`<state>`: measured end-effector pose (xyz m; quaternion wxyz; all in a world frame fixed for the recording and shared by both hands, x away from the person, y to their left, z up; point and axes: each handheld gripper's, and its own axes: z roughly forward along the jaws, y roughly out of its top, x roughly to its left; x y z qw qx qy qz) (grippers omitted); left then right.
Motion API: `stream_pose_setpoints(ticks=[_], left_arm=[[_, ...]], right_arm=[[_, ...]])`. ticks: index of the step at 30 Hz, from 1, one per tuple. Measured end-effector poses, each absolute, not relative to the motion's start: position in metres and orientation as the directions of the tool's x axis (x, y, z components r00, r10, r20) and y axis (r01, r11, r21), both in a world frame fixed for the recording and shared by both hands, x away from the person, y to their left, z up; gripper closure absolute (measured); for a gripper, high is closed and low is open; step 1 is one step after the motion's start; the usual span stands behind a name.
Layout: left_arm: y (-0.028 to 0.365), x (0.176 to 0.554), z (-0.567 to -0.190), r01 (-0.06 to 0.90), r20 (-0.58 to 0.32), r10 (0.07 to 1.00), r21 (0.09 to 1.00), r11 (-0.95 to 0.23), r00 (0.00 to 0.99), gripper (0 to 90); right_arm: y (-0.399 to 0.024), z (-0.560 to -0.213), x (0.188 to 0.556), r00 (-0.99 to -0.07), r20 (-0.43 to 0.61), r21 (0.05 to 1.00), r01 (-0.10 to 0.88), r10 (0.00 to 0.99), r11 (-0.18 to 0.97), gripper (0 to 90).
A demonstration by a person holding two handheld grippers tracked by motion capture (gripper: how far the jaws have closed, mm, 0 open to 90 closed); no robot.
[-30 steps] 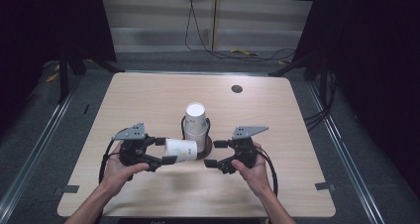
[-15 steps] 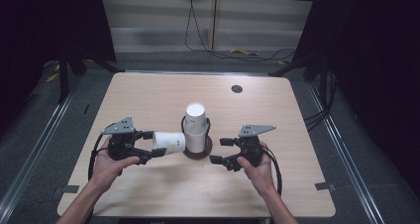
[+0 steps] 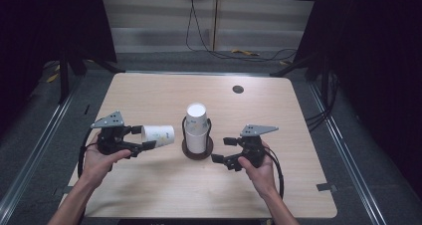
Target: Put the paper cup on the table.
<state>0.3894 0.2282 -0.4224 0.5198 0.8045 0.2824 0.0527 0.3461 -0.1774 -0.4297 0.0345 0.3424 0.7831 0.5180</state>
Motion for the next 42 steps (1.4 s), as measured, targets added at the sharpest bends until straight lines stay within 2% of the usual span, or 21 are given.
stream_pose_setpoints(ticks=[10,18,42], left_arm=[[0.232,0.398,-0.431,0.439,-0.188,0.53,0.805,-0.399,0.827,25.0],[0.221,0.407,-0.427,0.44,-0.129,0.549,0.756,-0.485,0.826,24.6],[0.202,0.437,-0.415,0.494,-0.051,0.584,0.597,-0.633,0.81,24.0]], right_arm=[[-0.185,-0.434,0.327,-0.745,0.269,0.831,0.5,0.61,0.245,14.4],[-0.187,-0.436,0.326,-0.742,0.265,0.83,0.5,0.615,0.246,15.0],[-0.19,-0.439,0.327,-0.739,0.275,0.831,0.504,0.615,0.234,15.1]])
